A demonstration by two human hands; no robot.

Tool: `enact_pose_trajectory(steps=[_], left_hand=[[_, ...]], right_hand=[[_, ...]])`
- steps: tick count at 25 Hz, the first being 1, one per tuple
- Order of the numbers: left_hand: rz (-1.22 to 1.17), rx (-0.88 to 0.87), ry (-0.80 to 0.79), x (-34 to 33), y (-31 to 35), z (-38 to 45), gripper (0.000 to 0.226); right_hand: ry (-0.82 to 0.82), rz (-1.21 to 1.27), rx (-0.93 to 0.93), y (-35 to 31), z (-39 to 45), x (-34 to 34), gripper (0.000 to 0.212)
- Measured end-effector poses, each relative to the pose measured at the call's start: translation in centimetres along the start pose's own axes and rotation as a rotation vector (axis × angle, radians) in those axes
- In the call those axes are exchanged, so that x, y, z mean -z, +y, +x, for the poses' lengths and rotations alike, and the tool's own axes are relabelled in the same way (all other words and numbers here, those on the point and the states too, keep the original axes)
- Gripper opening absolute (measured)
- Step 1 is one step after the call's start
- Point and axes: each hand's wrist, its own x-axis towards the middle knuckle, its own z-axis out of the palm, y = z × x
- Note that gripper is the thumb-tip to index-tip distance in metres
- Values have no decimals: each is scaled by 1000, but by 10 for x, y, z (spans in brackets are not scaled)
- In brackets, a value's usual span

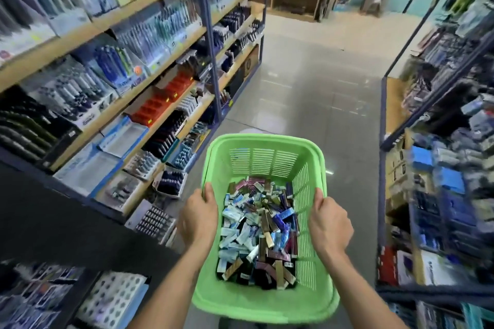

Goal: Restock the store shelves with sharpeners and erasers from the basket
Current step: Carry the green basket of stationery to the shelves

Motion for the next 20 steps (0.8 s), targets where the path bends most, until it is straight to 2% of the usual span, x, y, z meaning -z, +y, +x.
enact_pose_trajectory(steps=[5,11,15,20], left_hand=[[4,63,39,-30,57,87,49],[18,207,182,-71,90,178,51],[-6,301,287,-86,93,237,46],[13,410,373,-114,60,325,54]], right_hand=[[-80,-11,107,-75,111,-20,57],[-211,-39,302,-160,224,-59,58],[-273,-56,413,-227,275,-90,55],[-353,-136,513,-302,321,-162,54]])
